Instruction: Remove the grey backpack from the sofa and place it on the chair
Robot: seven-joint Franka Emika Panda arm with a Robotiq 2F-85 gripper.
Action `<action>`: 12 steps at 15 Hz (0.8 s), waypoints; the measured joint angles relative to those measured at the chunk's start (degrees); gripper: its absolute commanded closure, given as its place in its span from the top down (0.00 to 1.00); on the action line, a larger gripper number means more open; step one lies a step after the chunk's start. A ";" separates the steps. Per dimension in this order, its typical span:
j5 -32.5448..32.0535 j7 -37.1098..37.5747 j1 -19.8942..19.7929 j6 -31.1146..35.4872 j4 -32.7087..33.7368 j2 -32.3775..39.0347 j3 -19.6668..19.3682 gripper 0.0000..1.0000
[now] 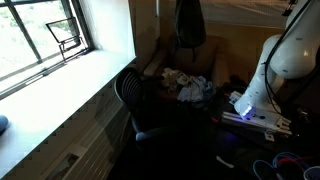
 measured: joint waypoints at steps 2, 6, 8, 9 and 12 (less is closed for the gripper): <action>-6.01 -0.28 1.87 -4.51 -3.44 -5.46 3.18 0.01; -11.07 -2.05 4.57 -10.05 -14.60 -16.07 10.91 0.01; -15.27 -2.36 4.75 -11.41 -21.07 -20.66 14.50 0.05; -16.84 -2.35 4.73 -11.66 -23.61 -22.45 15.56 0.05; -17.76 -3.04 4.58 -11.88 -26.07 -24.79 16.02 0.01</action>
